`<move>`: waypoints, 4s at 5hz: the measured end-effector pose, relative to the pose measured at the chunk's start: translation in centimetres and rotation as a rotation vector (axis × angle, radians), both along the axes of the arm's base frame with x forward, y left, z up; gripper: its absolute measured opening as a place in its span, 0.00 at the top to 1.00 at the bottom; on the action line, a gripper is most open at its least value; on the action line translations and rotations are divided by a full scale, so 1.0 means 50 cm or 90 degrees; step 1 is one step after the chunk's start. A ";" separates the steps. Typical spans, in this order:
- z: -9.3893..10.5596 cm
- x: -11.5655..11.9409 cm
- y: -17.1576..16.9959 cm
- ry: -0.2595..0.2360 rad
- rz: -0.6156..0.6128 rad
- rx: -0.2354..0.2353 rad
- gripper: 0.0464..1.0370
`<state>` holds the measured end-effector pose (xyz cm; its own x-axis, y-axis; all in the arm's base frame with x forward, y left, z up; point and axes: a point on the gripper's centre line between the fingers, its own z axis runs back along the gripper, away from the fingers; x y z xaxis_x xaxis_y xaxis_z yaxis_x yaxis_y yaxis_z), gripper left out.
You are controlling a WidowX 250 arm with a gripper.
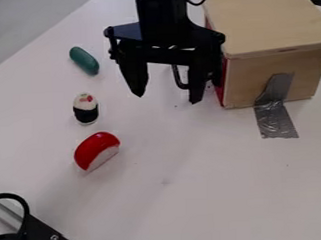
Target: Open the drawer
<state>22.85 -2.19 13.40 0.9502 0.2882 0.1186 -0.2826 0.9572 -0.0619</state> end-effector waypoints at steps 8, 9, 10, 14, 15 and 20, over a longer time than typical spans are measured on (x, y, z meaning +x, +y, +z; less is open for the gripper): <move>-0.089 0.212 0.138 0.028 0.205 0.029 0.04; -0.125 0.210 0.138 0.060 0.209 0.036 0.04; -0.142 0.212 0.140 0.067 0.217 0.038 0.04; -0.193 0.257 0.149 0.096 0.275 0.042 0.04; -0.202 0.269 0.152 0.101 0.282 0.043 0.04; -0.221 0.258 0.189 0.108 0.301 0.061 0.93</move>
<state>35.73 7.27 2.33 0.7266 0.6868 0.0210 -0.6847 0.7213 0.1043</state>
